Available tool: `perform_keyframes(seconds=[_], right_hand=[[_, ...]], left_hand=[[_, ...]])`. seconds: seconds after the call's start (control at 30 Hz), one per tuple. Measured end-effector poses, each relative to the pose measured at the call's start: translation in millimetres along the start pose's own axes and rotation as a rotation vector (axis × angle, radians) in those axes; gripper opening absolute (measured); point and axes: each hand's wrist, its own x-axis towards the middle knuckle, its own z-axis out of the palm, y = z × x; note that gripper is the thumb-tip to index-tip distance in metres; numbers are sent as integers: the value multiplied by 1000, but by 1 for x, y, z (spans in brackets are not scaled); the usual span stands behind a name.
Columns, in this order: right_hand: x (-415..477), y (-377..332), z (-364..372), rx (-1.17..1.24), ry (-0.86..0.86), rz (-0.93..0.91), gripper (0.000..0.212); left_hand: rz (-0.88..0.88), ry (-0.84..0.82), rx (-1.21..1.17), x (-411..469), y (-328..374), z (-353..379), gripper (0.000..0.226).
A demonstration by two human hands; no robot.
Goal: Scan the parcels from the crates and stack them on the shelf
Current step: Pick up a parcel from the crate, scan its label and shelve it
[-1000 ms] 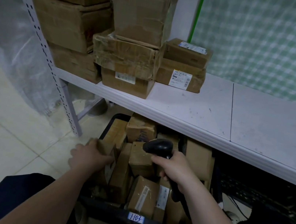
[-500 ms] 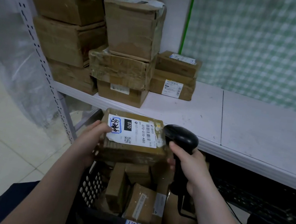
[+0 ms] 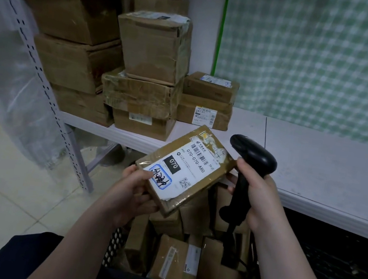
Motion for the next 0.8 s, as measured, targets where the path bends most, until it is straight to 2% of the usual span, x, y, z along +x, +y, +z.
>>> perform_keyframes(seconds=[0.13, 0.3, 0.37, 0.53, 0.8], right_hand=[[1, -8, -1, -14, -22, -20, 9], [-2, -12, -3, -28, -1, 16, 28], [-6, -12, -3, -45, -25, 48, 29], [-9, -10, 0, -77, -137, 136, 27], [-9, -9, -1, -96, -224, 261, 25]], left_hand=[[-4, 23, -51, 0, -7, 3, 49], [92, 94, -162, 0, -14, 10, 45], [143, 146, -153, -1, -14, 16, 41], [226, 215, -82, -2, -14, 22, 82], [244, 215, -59, -5, -16, 24, 85]])
